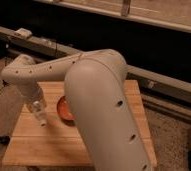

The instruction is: Place the bottle in the ceramic bowl

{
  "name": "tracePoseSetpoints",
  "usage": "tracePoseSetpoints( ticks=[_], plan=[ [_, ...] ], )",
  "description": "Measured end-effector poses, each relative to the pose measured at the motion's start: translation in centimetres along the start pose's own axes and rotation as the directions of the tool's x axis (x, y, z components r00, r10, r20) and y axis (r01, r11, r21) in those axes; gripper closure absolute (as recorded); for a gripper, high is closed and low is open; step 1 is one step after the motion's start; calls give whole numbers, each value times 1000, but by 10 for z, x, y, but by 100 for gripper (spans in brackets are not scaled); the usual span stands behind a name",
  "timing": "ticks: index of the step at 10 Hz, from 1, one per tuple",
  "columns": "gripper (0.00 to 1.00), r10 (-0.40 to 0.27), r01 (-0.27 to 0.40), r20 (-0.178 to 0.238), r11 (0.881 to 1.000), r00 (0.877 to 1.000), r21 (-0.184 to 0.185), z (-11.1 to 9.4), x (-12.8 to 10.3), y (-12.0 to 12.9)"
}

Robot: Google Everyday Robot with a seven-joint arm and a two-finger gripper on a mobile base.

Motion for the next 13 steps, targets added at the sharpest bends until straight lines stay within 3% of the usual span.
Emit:
tracePoseSetpoints(
  ticks=[3, 6, 9, 13],
  plan=[
    [100, 100, -100, 1, 994, 995, 38, -4, -6, -61],
    [100, 203, -202, -16, 977, 979, 64, 4, 1, -107],
    [97, 257, -254, -30, 965, 966, 69, 22, 3, -120],
    [57, 316, -310, -57, 946, 947, 91, 44, 7, -136]
  ],
)
